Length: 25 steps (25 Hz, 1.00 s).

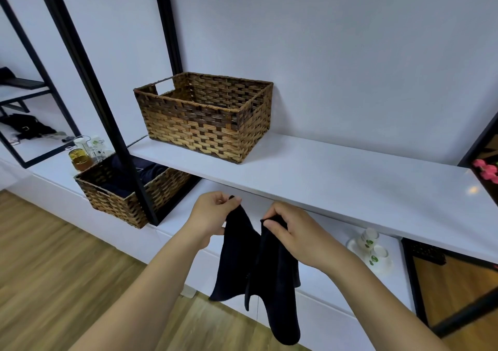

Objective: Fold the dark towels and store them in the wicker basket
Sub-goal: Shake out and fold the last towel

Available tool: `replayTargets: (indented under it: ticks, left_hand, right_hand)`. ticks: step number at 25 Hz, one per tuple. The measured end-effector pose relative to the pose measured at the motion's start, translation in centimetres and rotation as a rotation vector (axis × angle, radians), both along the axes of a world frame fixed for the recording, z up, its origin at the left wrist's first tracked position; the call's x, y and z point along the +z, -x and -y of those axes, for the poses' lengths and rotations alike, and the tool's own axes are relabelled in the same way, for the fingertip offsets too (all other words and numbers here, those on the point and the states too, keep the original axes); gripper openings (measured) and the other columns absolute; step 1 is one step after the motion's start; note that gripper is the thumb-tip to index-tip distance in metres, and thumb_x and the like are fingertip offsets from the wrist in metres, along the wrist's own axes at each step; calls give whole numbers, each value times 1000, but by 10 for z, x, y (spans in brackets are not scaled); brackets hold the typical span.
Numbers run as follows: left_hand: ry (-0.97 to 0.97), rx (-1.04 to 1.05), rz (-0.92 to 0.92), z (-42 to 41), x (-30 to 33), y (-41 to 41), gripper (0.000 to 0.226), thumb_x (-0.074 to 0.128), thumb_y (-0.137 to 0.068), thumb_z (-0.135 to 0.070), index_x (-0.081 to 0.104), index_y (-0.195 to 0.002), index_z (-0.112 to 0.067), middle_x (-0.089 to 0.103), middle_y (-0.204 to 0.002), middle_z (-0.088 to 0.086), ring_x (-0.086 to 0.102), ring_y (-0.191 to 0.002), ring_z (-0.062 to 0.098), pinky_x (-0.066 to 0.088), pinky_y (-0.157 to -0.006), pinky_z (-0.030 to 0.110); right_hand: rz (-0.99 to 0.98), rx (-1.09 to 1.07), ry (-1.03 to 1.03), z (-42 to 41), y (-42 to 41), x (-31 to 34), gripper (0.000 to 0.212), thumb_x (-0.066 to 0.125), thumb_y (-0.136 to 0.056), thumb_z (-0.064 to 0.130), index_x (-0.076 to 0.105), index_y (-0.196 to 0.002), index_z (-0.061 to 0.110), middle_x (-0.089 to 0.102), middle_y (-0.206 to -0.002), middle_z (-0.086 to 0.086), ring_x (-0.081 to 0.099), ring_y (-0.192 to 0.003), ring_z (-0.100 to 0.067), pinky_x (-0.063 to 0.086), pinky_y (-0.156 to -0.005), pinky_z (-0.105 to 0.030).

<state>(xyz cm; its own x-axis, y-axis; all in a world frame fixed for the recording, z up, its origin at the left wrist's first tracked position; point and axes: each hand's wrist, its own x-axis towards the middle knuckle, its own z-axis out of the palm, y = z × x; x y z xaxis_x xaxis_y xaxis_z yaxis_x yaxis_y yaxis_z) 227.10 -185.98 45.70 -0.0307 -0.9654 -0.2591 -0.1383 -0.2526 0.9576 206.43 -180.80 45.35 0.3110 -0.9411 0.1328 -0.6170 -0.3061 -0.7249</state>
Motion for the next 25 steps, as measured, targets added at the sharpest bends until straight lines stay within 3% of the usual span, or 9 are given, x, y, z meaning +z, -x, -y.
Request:
replayTargets:
  ticks: [4, 7, 12, 17, 21, 25]
  left_hand:
    - [-29, 53, -143, -2, -1, 5, 18, 65, -98, -20, 69, -96, -2, 71, -88, 15, 68, -79, 25, 63, -67, 37]
    - [30, -66, -190, -13, 0, 16, 18, 62, -99, -16, 72, -99, -1, 72, -90, 15, 68, -86, 26, 63, -79, 42]
    - [146, -212, -195, -23, 10, 25, 25, 51, -104, -12, 75, -101, -5, 75, -101, 21, 73, -95, 33, 61, -83, 43]
    - [166, -175, -180, -25, 13, 24, 26, 52, -104, -14, 76, -102, -4, 76, -98, 19, 74, -92, 29, 61, -81, 39]
    - [181, -198, -171, -25, 15, 21, 25, 54, -103, -15, 76, -100, -4, 77, -96, 17, 74, -88, 23, 61, -83, 37]
    - [174, -256, -182, -26, 19, 16, 27, 54, -103, -16, 78, -92, -11, 77, -93, 14, 74, -89, 22, 60, -84, 36]
  right_hand:
    - [212, 4, -47, 3, -4, 5, 10, 56, -101, 25, 60, -93, 28, 66, -90, 7, 61, -80, -8, 47, -74, -22]
    - [388, 26, -100, 7, -8, 9, 13, 60, -100, 17, 66, -91, 25, 66, -84, 8, 60, -77, -8, 47, -74, -25]
    - [538, -59, -68, 17, -12, 13, 19, 67, -95, 12, 65, -80, 24, 68, -79, 0, 61, -77, -14, 49, -76, -36]
    - [488, -75, -36, 21, -16, 13, 21, 69, -93, 12, 61, -77, 23, 68, -76, 7, 63, -74, -14, 51, -72, -37]
    - [448, -80, 8, 23, -15, 12, 17, 72, -89, 20, 61, -77, 25, 66, -79, -5, 62, -76, -33, 51, -71, -43]
    - [394, -81, 1, 24, -11, 13, 27, 74, -89, 18, 53, -76, 27, 57, -67, 8, 53, -64, -13, 43, -63, -30]
